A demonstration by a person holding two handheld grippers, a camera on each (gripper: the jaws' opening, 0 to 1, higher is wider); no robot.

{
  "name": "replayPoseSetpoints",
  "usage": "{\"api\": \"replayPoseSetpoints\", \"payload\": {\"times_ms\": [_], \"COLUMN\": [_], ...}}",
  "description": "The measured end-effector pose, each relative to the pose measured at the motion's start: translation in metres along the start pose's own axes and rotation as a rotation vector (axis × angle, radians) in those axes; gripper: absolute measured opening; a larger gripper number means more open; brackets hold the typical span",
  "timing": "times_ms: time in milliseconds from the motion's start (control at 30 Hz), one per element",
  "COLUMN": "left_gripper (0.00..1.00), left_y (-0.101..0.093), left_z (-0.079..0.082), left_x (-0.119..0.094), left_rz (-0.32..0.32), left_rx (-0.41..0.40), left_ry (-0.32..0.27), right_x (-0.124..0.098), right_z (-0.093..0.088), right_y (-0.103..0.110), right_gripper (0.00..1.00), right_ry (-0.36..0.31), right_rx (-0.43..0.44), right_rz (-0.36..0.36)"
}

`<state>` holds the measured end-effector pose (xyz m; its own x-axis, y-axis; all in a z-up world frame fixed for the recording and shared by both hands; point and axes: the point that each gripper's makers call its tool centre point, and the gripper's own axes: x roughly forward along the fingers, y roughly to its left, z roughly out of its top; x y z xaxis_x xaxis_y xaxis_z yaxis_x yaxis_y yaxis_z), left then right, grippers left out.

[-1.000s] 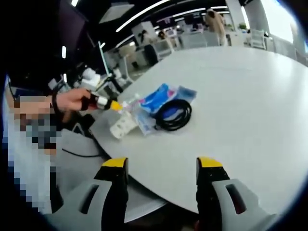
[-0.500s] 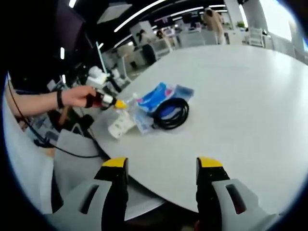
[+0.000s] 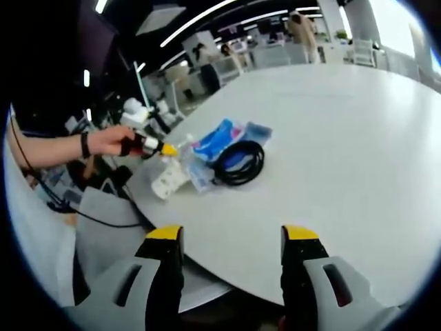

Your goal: Arrange the tabletop items into an orderly group along one side of the table until the central work area is clear of visible clutter.

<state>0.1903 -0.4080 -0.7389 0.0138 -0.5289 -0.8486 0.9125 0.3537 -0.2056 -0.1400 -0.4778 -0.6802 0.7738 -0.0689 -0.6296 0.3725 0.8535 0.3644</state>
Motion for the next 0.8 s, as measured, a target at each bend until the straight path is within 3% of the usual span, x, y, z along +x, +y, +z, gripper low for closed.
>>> {"api": "replayPoseSetpoints", "payload": {"times_ms": [533, 800], "left_gripper": [0.35, 0.35], "left_y": [0.002, 0.001], "left_z": [0.003, 0.007], "left_x": [-0.024, -0.041], "left_rz": [0.007, 0.019], "left_rx": [-0.009, 0.029], "left_ry": [-0.090, -0.137], "right_x": [0.001, 0.002], "right_z": [-0.004, -0.002], "right_y": [0.003, 0.005], "right_gripper": [0.55, 0.54], "right_ry": [-0.001, -0.010], "right_rx": [-0.001, -0.004], "right_rz": [0.005, 0.011]}}
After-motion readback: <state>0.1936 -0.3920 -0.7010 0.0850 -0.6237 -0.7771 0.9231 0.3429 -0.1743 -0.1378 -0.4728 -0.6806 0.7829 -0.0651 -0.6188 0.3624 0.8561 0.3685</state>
